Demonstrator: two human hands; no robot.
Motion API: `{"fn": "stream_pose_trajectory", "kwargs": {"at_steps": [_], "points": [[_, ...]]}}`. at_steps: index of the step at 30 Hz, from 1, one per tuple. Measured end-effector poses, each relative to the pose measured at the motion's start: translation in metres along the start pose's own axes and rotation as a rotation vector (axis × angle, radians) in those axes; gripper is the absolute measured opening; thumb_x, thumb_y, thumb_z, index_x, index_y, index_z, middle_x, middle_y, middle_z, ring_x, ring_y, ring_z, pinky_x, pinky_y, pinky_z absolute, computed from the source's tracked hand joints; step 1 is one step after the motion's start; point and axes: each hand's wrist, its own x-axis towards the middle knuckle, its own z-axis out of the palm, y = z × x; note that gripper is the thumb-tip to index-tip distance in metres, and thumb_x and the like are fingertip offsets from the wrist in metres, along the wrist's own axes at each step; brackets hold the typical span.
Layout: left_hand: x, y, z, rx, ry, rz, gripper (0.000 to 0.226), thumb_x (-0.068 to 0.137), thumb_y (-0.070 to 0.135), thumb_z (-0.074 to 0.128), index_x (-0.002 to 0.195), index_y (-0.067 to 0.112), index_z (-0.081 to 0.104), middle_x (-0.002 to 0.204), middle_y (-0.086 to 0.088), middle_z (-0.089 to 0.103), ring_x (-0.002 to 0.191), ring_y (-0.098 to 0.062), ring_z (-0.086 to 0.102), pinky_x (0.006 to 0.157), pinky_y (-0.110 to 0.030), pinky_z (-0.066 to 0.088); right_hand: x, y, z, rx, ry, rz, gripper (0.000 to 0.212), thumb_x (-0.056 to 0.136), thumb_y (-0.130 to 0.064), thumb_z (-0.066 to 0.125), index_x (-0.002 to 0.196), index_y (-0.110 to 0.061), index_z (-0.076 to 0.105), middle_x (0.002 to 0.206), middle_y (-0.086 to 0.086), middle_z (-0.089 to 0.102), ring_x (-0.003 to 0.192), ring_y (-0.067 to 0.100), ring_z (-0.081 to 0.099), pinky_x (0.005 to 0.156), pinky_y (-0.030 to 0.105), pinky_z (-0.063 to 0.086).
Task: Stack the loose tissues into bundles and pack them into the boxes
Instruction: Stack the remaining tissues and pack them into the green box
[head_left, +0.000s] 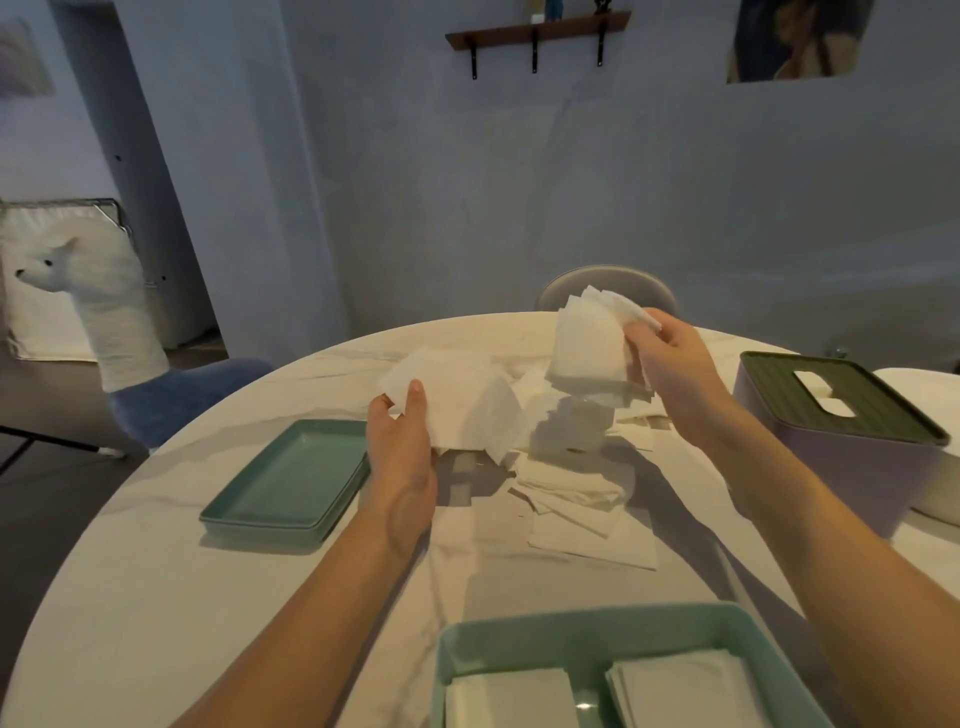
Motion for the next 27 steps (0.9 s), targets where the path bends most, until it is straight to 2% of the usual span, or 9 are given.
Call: {"fn": "stream_pose_trajectory", "kwargs": {"at_steps": [2, 4, 7, 11, 13, 16, 20, 24, 27], "points": [[-0.002, 0.0, 0.0, -0.018, -0.049, -0.011, 0.025, 0.106, 0.028, 0.055, 0.13, 0.021, 0.054, 0.108, 0.011, 0.067, 0.086, -0.003, 0.07, 0.078, -0.027, 0.06, -0.001, -0.006, 0.005, 0.068, -0.041, 0.069, 0.024, 0.105, -0.029, 0.05, 0.101, -0.018, 0.071, 0.089, -0.004, 0.067, 0.088, 0.016, 0.062, 0.073, 0.028, 0.05], [-0.005, -0.001, 0.001, -0.003, -0.101, -0.016, 0.025, 0.106, 0.029, 0.055, 0.13, 0.021, 0.058, 0.115, 0.006, 0.071, 0.085, -0.001, 0.073, 0.068, -0.022, 0.061, -0.005, -0.013, 0.01, 0.08, -0.234, 0.165, 0.035, 0.103, -0.047, 0.052, 0.105, -0.022, 0.076, 0.095, -0.003, 0.075, 0.095, 0.02, 0.07, 0.081, 0.031, 0.055], [-0.01, -0.002, 0.004, 0.007, -0.235, -0.031, 0.034, 0.107, 0.03, 0.053, 0.138, 0.019, 0.059, 0.128, -0.001, 0.072, 0.111, -0.017, 0.072, 0.082, -0.029, 0.061, -0.017, -0.02, 0.015, -0.089, -0.567, 0.261, 0.063, 0.084, -0.077, 0.051, 0.112, -0.027, 0.076, 0.103, -0.007, 0.078, 0.095, 0.014, 0.075, 0.089, 0.032, 0.059], [-0.015, -0.007, 0.004, 0.054, -0.392, 0.04, 0.038, 0.107, 0.03, 0.053, 0.143, 0.019, 0.056, 0.131, -0.007, 0.07, 0.12, -0.03, 0.068, 0.09, -0.042, 0.061, -0.024, -0.02, 0.017, -0.25, -0.719, 0.241, 0.074, 0.064, -0.084, 0.059, 0.111, -0.03, 0.075, 0.103, -0.005, 0.077, 0.094, 0.019, 0.075, 0.095, 0.04, 0.057], [-0.015, -0.01, 0.003, 0.136, -0.38, 0.113, 0.035, 0.105, 0.034, 0.058, 0.138, 0.022, 0.06, 0.128, -0.006, 0.072, 0.116, -0.03, 0.07, 0.097, -0.053, 0.057, -0.021, -0.021, 0.017, -0.192, -0.737, 0.257, 0.07, 0.066, -0.081, 0.061, 0.113, -0.031, 0.073, 0.107, -0.001, 0.076, 0.096, 0.023, 0.074, 0.094, 0.04, 0.057], [-0.016, -0.011, 0.004, 0.275, -0.307, 0.211, 0.039, 0.095, 0.051, 0.063, 0.129, 0.031, 0.064, 0.12, -0.001, 0.075, 0.108, -0.029, 0.073, 0.092, -0.06, 0.058, -0.018, -0.025, 0.014, -0.114, -0.778, 0.263, 0.066, 0.066, -0.078, 0.062, 0.114, -0.034, 0.073, 0.11, 0.0, 0.076, 0.098, 0.026, 0.074, 0.091, 0.038, 0.057], [-0.017, -0.011, 0.004, 0.355, -0.272, 0.305, 0.027, 0.1, 0.045, 0.06, 0.125, 0.033, 0.064, 0.117, 0.004, 0.075, 0.106, -0.026, 0.072, 0.09, -0.055, 0.06, -0.018, -0.018, 0.013, -0.133, -0.715, 0.192, 0.055, 0.069, -0.072, 0.071, 0.115, -0.042, 0.071, 0.108, -0.011, 0.075, 0.099, 0.015, 0.072, 0.089, 0.03, 0.06], [-0.02, -0.009, 0.007, 0.534, -0.186, 0.449, 0.012, 0.105, 0.038, 0.055, 0.115, 0.035, 0.059, 0.109, 0.017, 0.067, 0.102, -0.012, 0.065, 0.091, -0.032, 0.057, -0.022, -0.018, 0.021, -0.182, -0.699, 0.077, 0.056, 0.072, -0.063, 0.076, 0.124, -0.046, 0.063, 0.116, -0.017, 0.068, 0.107, 0.014, 0.066, 0.091, 0.029, 0.059], [-0.022, -0.009, 0.008, 0.511, -0.257, 0.462, 0.012, 0.104, 0.036, 0.057, 0.112, 0.03, 0.064, 0.1, 0.011, 0.072, 0.093, -0.013, 0.069, 0.082, -0.037, 0.061, -0.024, -0.023, 0.027, -0.276, -0.614, 0.029, 0.046, 0.078, -0.057, 0.077, 0.119, -0.045, 0.063, 0.112, -0.021, 0.063, 0.102, 0.013, 0.063, 0.08, 0.024, 0.057]]}}
